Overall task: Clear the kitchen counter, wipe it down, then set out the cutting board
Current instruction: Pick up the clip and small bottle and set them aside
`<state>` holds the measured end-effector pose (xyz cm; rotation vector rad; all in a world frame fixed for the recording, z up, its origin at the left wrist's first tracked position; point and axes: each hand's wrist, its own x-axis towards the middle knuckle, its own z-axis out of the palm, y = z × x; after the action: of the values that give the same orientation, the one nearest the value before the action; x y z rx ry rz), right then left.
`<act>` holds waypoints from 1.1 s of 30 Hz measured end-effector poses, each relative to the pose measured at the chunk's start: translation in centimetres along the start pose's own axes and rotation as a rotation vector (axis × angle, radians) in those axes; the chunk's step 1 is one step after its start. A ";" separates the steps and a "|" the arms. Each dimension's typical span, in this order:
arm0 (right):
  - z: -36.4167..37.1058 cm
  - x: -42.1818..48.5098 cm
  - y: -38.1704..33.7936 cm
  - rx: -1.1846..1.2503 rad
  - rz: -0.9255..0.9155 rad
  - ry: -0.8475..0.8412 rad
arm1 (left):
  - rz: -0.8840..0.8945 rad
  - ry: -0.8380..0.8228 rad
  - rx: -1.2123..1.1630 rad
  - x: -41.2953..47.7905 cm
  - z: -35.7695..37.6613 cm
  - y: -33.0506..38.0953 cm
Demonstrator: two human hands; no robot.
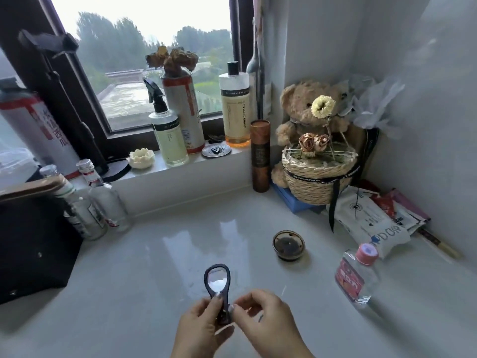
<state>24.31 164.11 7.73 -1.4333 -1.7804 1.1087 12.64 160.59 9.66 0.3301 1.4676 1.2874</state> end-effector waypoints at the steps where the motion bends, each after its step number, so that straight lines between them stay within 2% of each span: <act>1: -0.7 1.3 0.4 -0.084 -0.028 0.062 | 0.041 0.041 0.031 0.4 -0.7 0.3; 3: -2.5 4.7 1.5 -0.269 -0.014 0.268 | 0.090 0.088 0.102 0.7 -2.5 0.8; 4: -3.5 6.5 1.9 -0.350 0.040 0.309 | 0.109 0.100 0.139 0.8 -3.5 1.0; 8: -4.8 11.3 3.6 -0.602 0.240 0.127 | 0.215 0.188 0.328 0.3 -7.5 1.4; 11: -4.1 12.0 3.3 -0.546 0.216 0.203 | 0.273 0.270 0.458 -0.4 -10.5 1.9; 13: -2.7 11.6 1.5 -0.421 0.147 0.227 | 0.293 0.324 0.432 -1.1 -12.4 2.5; 15: -0.2 10.4 -1.5 -0.305 0.005 0.176 | 0.342 0.387 0.382 -1.8 -14.4 3.4; 20: 8.4 6.6 -11.6 -0.250 -0.430 -0.058 | 0.512 0.553 0.287 -3.4 -20.4 7.1; 25: 16.1 5.6 -22.7 -0.172 -0.690 -0.166 | 0.705 0.620 0.301 -3.4 -27.5 15.2; 29: 20.4 7.1 -31.0 -0.197 -0.795 -0.200 | 0.783 0.622 0.471 -1.8 -32.5 23.5; 33: 23.4 10.6 -37.0 -0.298 -0.706 -0.167 | 0.756 0.658 0.621 1.6 -36.2 30.2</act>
<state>-15.62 166.15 28.46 -0.7403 -2.3774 0.6158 -30.82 154.14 26.81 1.0144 2.4521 1.5709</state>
